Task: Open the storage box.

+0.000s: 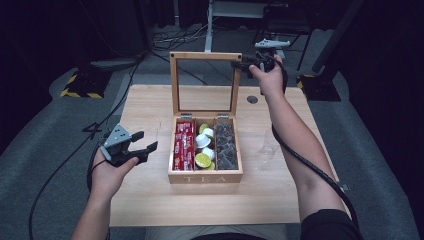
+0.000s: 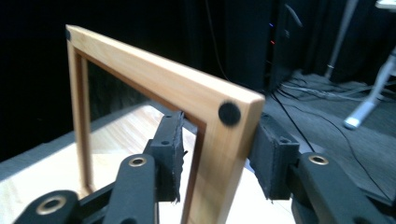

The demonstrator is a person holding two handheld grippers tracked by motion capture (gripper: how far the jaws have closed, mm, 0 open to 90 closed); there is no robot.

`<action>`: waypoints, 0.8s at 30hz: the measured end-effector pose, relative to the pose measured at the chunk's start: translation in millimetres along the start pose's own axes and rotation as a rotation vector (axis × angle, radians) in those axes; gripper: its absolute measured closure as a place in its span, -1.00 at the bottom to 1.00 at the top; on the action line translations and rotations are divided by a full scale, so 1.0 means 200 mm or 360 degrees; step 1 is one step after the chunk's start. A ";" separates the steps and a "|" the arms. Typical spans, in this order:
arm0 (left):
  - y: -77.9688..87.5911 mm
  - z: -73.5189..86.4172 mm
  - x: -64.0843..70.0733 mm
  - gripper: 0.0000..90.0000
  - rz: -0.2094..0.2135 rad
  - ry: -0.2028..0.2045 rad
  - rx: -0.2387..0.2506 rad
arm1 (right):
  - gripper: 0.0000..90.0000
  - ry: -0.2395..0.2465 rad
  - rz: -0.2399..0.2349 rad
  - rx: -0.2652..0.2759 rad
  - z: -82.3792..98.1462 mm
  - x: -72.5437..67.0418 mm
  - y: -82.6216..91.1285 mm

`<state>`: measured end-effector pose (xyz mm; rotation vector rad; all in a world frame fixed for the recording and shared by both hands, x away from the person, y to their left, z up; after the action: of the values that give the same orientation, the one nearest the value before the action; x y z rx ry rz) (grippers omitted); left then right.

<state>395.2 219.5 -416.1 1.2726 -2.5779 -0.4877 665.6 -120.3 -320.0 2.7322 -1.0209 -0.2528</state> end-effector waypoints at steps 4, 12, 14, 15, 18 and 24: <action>0.01 0.00 -0.01 -0.20 -0.0012 0.0003 -0.0003 | 0.32 -0.0034 0.0031 -0.0033 0.03 0.04 -0.02; 0.01 0.02 -0.04 -0.21 -0.0018 0.0025 -0.0014 | 0.09 -0.0063 0.0099 -0.0032 0.04 0.08 0.00; 0.00 0.02 -0.04 -0.22 -0.0015 0.0032 -0.0007 | 0.05 -0.0056 0.0108 -0.0034 0.05 0.08 0.03; 0.00 0.02 -0.04 -0.22 -0.0019 0.0025 -0.0008 | 0.04 -0.0052 0.0107 -0.0026 0.04 0.09 0.05; -0.01 0.02 -0.03 -0.23 -0.0005 0.0015 -0.0023 | -0.05 -0.0054 0.0090 -0.0025 0.04 0.08 0.11; -0.02 0.02 -0.01 -0.24 0.0015 -0.0002 -0.0044 | -0.05 -0.0025 0.0015 -0.0040 0.03 -0.01 0.26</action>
<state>397.7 219.9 -420.6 1.2509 -2.5679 -0.5211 629.9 -158.1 -312.3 2.7063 -1.0278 -0.2841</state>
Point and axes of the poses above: each handheld gripper's, and its own axes: y roughly backward along the jaws, z roughly out of its underside, x roughly to its right, the point moved 6 cm from there along -y, roughly forward along the jaws, and after that the axes turned 5 degrees about x, right-handed, at the moved point
